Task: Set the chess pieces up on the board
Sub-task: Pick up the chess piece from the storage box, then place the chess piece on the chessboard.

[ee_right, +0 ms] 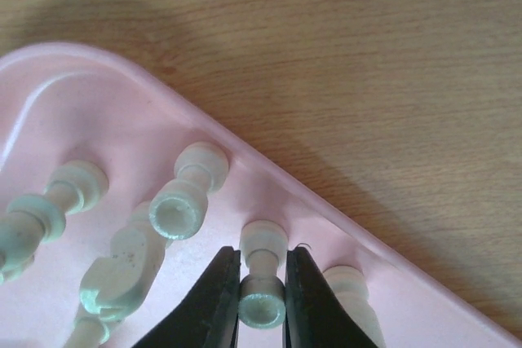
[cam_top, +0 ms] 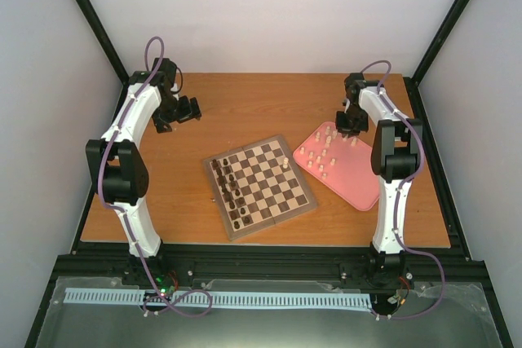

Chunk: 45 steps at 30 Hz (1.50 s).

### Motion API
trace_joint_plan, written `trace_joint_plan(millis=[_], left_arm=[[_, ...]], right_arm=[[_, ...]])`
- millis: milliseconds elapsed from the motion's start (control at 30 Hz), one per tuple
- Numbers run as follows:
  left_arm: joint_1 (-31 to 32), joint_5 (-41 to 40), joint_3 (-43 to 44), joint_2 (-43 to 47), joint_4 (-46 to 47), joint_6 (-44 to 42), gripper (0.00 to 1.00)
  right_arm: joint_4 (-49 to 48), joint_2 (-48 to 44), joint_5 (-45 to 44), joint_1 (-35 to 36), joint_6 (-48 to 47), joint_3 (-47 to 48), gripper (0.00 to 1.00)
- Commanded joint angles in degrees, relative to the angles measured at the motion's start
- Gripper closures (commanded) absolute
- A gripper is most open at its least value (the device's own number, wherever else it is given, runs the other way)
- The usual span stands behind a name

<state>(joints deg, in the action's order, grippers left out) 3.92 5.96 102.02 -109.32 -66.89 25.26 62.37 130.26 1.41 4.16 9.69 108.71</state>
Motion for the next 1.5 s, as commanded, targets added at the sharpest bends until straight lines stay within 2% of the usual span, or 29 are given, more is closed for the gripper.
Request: trace_joint_plan(millis=[0,100,367,500,700,900,1233,1467], left_arm=[[0.3,0.24,1.38,-0.1,0.45,0.1,0.0],[0.32,0.36,1.71,-0.27,0.38,-0.03,0.0],[0.3,0.69,2.01,0.1,0.2,-0.34,0.0],[0.38,0.94,1.72,0.95,0.18,-0.47,0.0],[0.33,1.43,0.68,3.23,0.34,-0.23,0.0],[0.36,0.89,-2.43,6.65,0.65,-0.2,0.0],[0.37,0.09,-5.52,10.59,0.76,-0.14,0.0],[0.33,0.01,-6.06,11.07,0.94,0.07,0.0]], right_arm=[[0.64,0.37,0.15,0.2,-0.11,1.48,0.93],[1.18,-0.52,-0.52,0.16,-0.08,1.65,0.97],[4.18,-6.19,-2.79,1.82,1.02,6.57,0.97],[5.79,-7.16,-3.65,7.64,1.4,11.63,0.97],[7.97,-2.53,0.04,19.28,2.57,21.04,0.97],[6.25,1.25,1.35,26.42,3.64,21.32,0.97],[6.37,3.89,-0.08,28.1,3.3,18.38,0.97],[4.08,1.46,-1.16,29.57,3.53,10.87,0.97]])
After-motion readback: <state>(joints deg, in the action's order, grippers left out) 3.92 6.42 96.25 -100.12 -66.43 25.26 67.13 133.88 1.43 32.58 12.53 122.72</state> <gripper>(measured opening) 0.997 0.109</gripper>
